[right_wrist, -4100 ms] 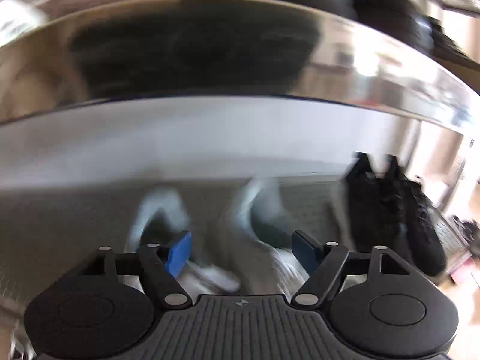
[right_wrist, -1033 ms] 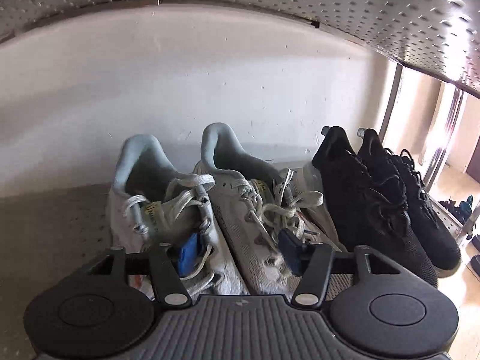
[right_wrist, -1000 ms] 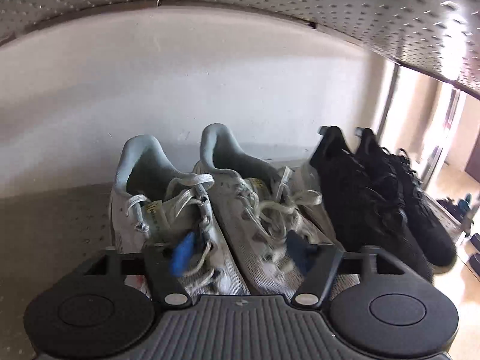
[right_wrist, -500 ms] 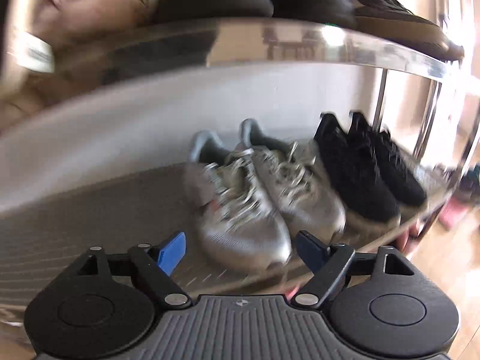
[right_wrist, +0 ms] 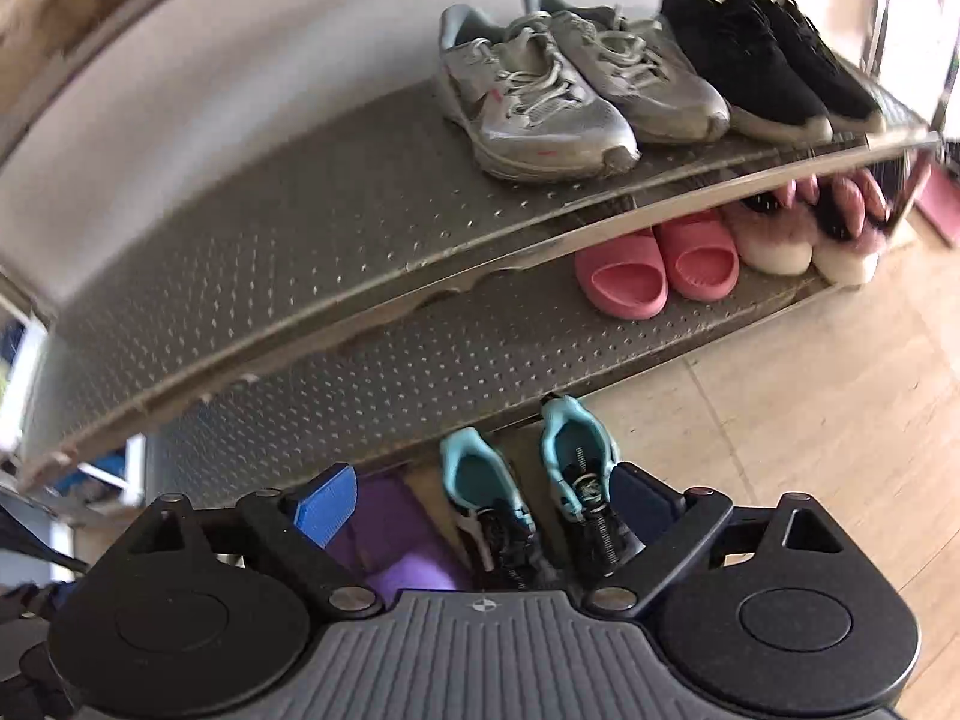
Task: Organize scattered shoes
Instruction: 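Withdraw the right tool down toward the black teal-lined sneakers, then grasp both teal-lined sneakers at the heels with the right gripper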
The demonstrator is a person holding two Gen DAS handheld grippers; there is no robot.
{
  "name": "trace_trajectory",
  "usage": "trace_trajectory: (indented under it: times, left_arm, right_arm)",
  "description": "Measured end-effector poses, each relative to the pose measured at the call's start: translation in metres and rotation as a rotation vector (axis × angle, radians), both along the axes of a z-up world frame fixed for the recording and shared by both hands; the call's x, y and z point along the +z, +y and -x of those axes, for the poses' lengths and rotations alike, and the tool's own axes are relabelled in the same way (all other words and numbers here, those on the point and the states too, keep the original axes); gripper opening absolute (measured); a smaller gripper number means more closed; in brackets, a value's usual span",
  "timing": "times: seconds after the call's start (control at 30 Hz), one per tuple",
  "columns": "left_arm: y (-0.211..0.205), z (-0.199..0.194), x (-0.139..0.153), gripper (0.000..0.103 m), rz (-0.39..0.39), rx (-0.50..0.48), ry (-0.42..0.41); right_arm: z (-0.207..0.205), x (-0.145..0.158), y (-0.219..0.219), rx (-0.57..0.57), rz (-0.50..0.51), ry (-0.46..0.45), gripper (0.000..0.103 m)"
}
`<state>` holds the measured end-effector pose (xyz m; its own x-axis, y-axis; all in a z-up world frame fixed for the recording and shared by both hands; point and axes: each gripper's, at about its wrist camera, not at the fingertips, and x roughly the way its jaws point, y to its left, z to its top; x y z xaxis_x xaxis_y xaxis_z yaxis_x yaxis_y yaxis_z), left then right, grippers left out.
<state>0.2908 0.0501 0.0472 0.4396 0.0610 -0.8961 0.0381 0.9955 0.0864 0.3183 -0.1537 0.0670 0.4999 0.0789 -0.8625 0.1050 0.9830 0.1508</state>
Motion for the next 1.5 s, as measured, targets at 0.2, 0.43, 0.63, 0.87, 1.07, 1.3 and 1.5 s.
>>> trace_trajectory:
  times: [0.2,0.43,0.63,0.87,1.07,1.3,1.5]
  left_arm:
    - [-0.003,-0.009,-0.006,0.101,-0.001,0.000,0.013]
    - [-0.007,-0.010,-0.010,0.101,0.005,-0.007,0.031]
    - [-0.001,-0.013,-0.014,0.101,-0.006,0.024,0.043]
    - [0.003,-0.021,-0.021,0.101,-0.005,0.037,0.069]
    - [0.006,-0.028,-0.028,0.101,-0.007,0.040,0.093]
    - [0.009,-0.038,-0.037,0.101,-0.011,0.046,0.121]
    - [0.016,-0.055,-0.044,0.101,-0.015,0.059,0.137]
  right_arm:
    - [-0.007,-0.007,0.007,0.049,0.025,0.031,0.093]
    - [-0.006,-0.009,-0.003,0.044,0.038,0.043,0.093]
    - [-0.007,-0.019,-0.009,0.061,0.059,0.051,0.090]
    - [-0.037,-0.077,-0.010,0.154,0.041,0.177,0.070]
    - [-0.075,-0.154,-0.005,0.223,0.061,0.252,0.053]
    - [-0.112,-0.204,0.003,0.220,0.059,0.274,0.079]
    - [-0.137,-0.241,0.006,0.222,0.080,0.330,0.080]
